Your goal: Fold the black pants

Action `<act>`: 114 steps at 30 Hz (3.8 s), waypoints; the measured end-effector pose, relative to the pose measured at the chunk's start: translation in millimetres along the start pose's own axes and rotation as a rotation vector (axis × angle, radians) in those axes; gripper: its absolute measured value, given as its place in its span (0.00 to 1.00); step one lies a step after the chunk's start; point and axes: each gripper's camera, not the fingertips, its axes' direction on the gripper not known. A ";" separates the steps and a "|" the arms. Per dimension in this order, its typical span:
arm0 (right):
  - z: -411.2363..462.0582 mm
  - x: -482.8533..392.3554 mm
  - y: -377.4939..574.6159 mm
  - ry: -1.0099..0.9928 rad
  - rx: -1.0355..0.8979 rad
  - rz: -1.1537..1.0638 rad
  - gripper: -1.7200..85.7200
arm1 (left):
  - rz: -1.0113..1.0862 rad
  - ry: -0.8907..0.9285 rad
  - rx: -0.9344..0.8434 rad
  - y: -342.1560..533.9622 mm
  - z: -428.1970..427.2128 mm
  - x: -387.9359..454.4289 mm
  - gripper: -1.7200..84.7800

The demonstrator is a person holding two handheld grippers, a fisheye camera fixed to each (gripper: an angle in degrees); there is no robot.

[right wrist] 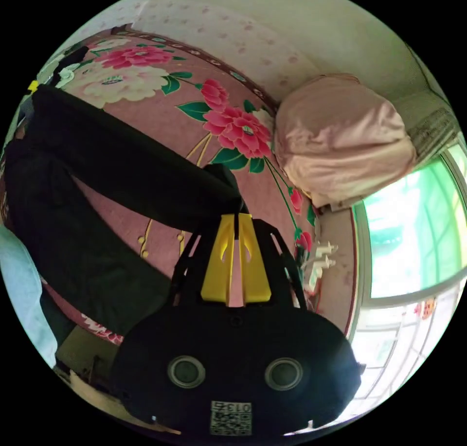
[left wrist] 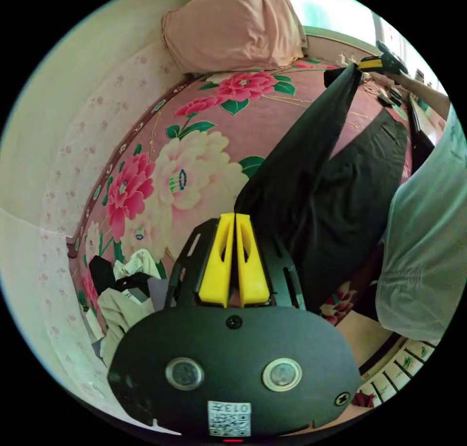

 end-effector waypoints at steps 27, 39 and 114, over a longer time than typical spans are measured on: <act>12.4 -222.8 341.0 -0.252 -0.486 0.441 0.09 | 0.153 0.101 -0.384 82.8 126.0 174.7 0.02; 1.3 -164.3 323.8 -0.226 -0.200 0.557 0.19 | 0.035 0.107 -0.351 28.8 105.3 145.9 0.02; 402.0 -115.0 329.7 -0.398 -0.245 0.417 0.06 | -0.163 0.071 -0.224 -143.4 151.8 44.6 0.04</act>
